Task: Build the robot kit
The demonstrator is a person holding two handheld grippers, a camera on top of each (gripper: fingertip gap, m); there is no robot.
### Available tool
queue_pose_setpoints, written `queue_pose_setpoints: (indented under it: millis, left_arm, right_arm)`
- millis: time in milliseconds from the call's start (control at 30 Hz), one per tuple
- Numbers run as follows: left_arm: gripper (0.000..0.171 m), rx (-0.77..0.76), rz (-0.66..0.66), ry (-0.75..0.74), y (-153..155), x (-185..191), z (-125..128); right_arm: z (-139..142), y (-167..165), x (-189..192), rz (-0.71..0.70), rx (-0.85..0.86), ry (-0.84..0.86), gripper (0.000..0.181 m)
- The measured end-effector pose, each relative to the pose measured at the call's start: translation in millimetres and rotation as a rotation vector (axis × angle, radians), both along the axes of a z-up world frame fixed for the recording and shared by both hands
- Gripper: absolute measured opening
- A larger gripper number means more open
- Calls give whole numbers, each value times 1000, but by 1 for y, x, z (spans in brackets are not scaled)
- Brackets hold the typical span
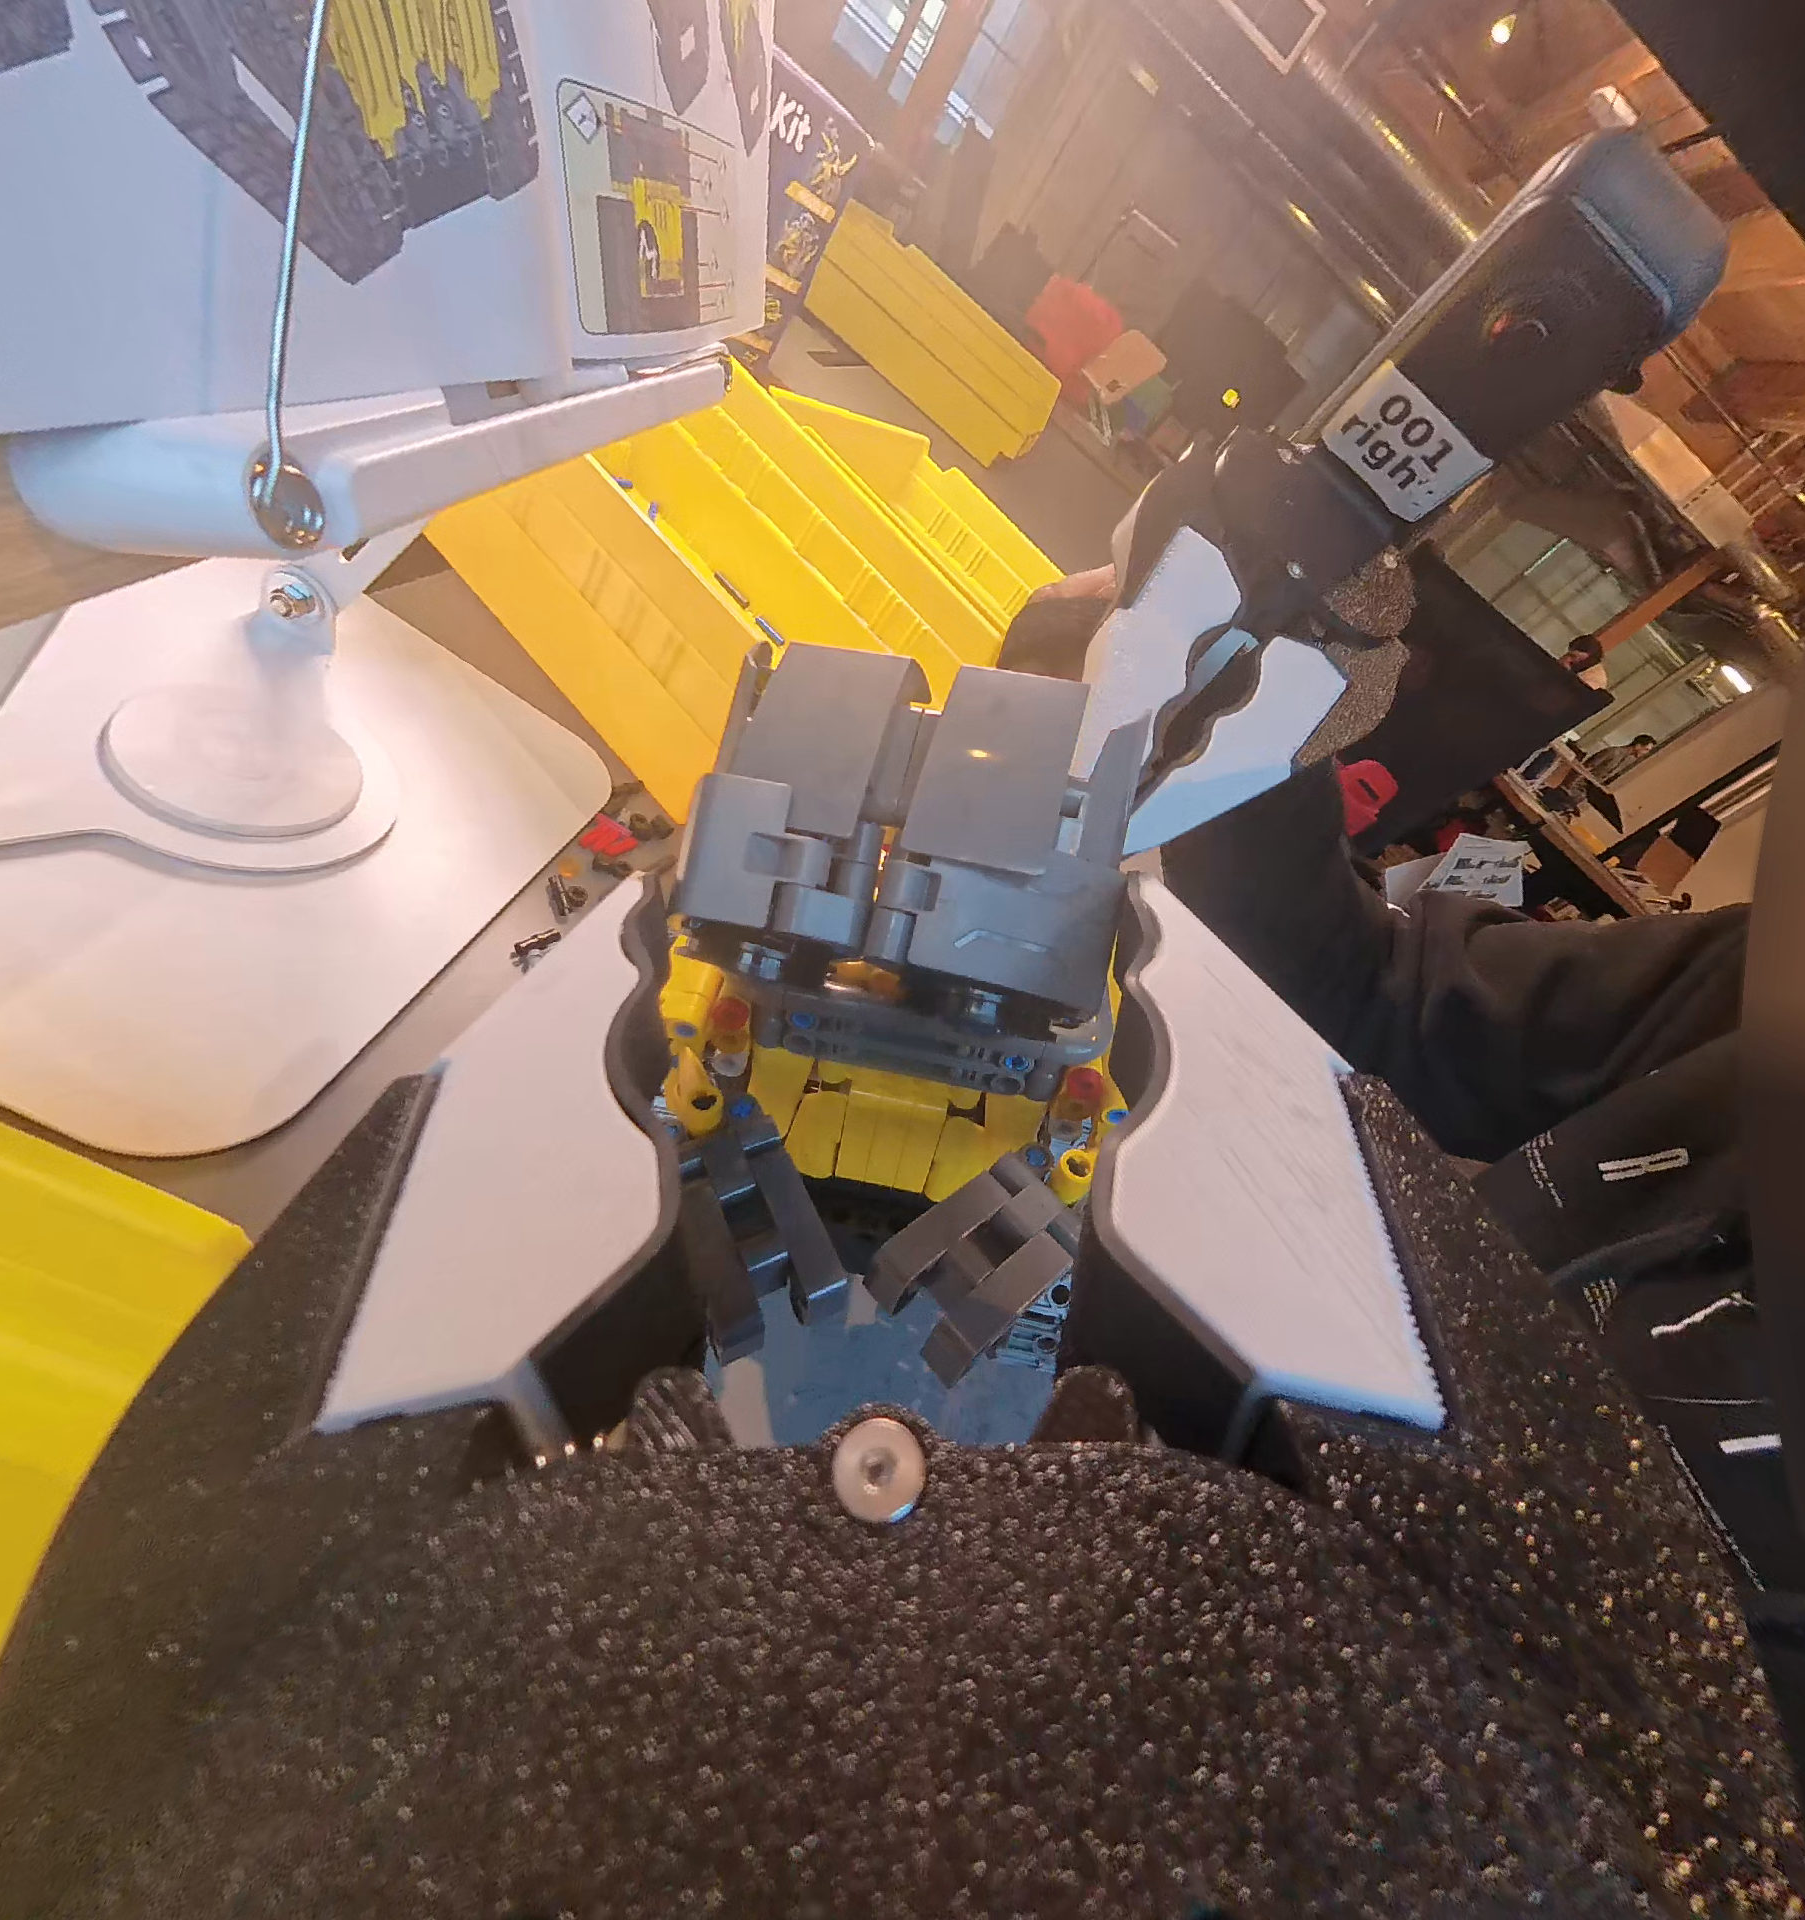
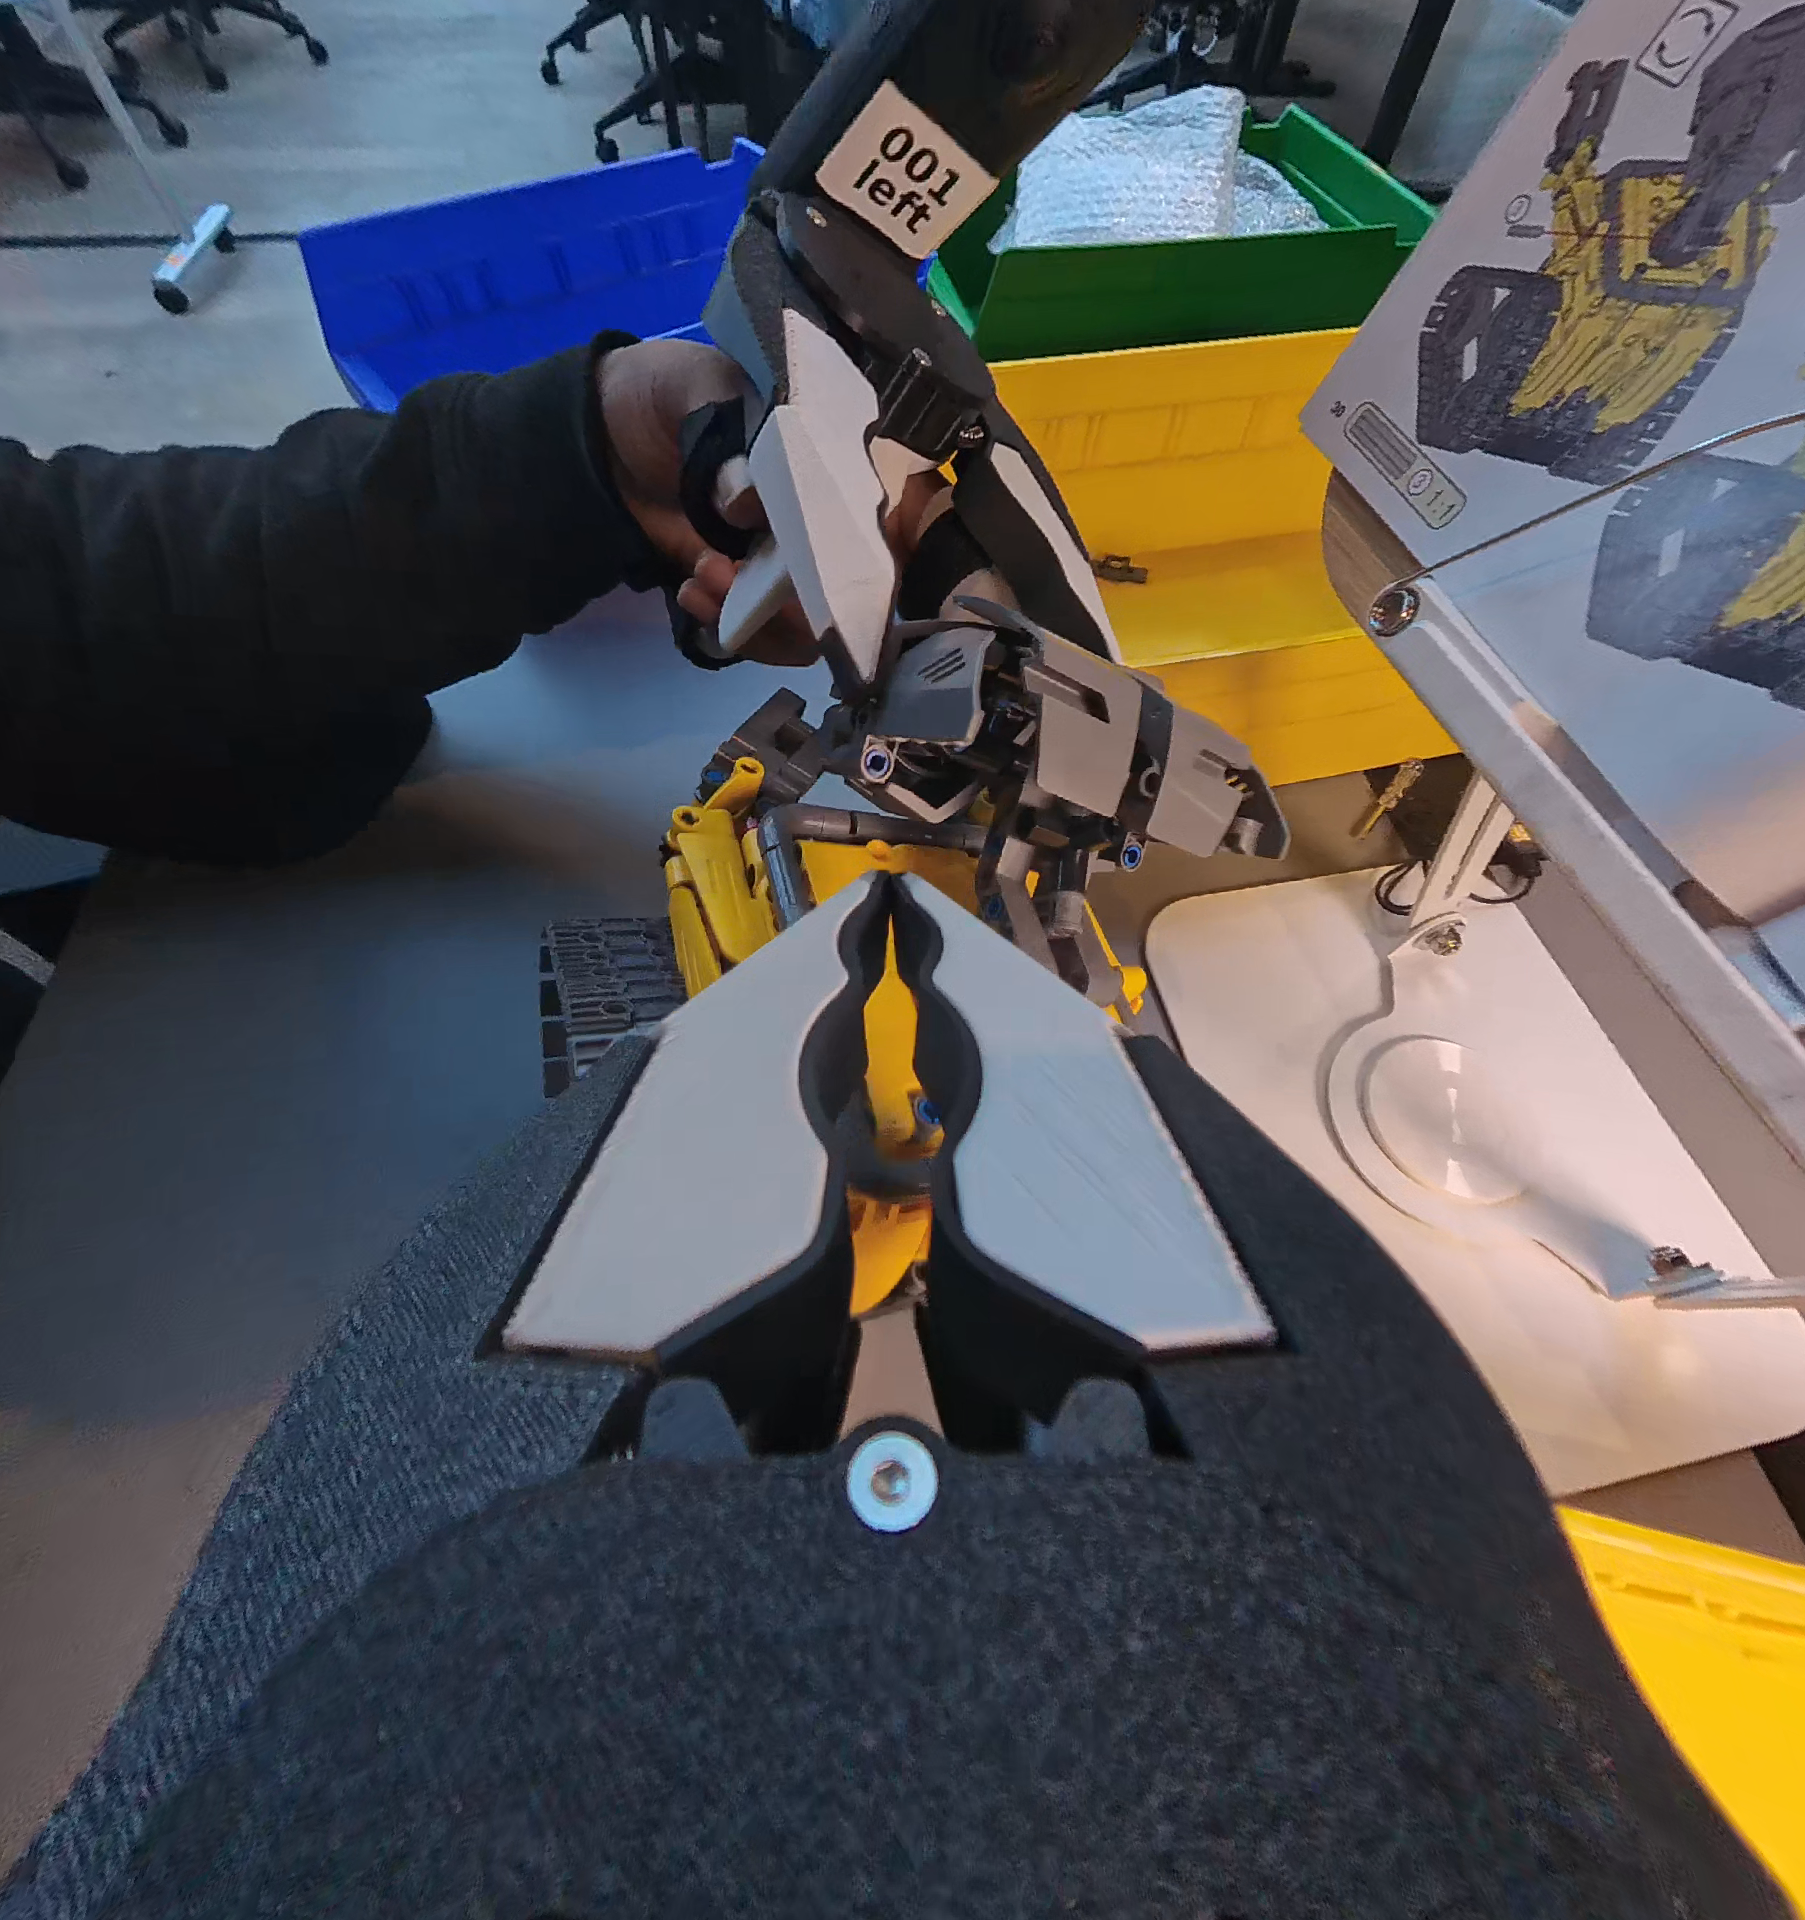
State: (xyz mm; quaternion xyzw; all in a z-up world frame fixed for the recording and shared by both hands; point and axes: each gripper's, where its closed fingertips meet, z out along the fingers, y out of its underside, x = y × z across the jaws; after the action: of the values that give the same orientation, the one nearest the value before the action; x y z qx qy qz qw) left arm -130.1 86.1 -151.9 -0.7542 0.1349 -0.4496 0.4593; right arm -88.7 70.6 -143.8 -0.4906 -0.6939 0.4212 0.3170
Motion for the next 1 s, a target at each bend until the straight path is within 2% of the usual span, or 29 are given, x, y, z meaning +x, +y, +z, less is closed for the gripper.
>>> queue_pose_setpoints:
  millis: [100,300,433,1000]
  left_arm:
    - [85,3,0,8,-1,1,0]
    - [85,7,-1,16,-2,2,0]
    - [85,10,-4,22,-3,3,0]
    - [85,13,-5,26,-3,3,0]
  right_arm:
    - [-5,1,2,11,76,1,0]
    - [-14,1,3,17,115,-29,0]
    - [-8,6,8,7,114,-14,0]
    - [-11,16,14,-18,134,-29,0]
